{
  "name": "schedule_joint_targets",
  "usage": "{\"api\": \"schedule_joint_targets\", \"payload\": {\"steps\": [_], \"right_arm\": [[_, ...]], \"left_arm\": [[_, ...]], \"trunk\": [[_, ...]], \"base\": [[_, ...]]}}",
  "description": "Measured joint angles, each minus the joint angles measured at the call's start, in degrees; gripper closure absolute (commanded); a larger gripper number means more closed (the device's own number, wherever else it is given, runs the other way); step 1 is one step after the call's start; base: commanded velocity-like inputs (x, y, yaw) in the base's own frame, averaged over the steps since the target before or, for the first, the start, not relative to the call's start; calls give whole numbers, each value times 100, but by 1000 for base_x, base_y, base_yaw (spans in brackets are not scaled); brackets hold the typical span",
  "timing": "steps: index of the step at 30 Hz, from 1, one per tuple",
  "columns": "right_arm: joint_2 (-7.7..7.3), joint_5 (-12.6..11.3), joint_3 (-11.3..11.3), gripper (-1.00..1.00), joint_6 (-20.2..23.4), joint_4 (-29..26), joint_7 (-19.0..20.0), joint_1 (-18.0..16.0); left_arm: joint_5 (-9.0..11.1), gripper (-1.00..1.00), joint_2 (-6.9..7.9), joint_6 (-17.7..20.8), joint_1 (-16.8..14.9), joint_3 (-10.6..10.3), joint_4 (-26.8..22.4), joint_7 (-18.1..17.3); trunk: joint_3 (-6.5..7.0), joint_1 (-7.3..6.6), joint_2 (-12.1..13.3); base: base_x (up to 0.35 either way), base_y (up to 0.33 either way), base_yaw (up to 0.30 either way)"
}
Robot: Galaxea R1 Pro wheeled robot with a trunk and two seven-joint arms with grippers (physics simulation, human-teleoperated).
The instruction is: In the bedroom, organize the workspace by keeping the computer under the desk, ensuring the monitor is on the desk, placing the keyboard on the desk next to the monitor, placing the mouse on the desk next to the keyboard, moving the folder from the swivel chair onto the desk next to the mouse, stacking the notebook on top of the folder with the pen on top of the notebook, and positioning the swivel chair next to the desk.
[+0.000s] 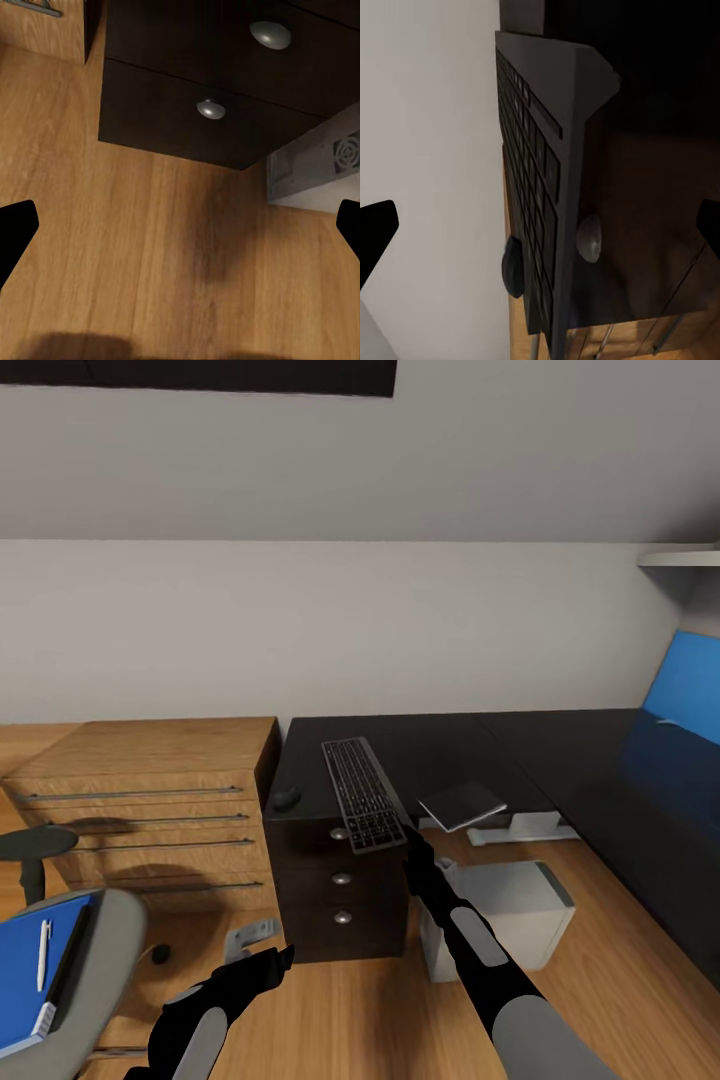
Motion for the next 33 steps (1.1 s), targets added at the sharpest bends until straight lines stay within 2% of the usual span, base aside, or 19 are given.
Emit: {"api": "schedule_joint_targets", "payload": {"steps": [28,33], "right_arm": [[0,0,4,-100,8,6,-8,0],[-3,0,6,-100,15,8,-10,0]], "left_arm": [[22,-100,-22,2,0,-2,-24,-9],[26,-100,-26,1,1,-4,-26,-9]], "trunk": [[0,1,0],[-89,110,-199]], "base": [[11,7,0],[0,0,0]]}}
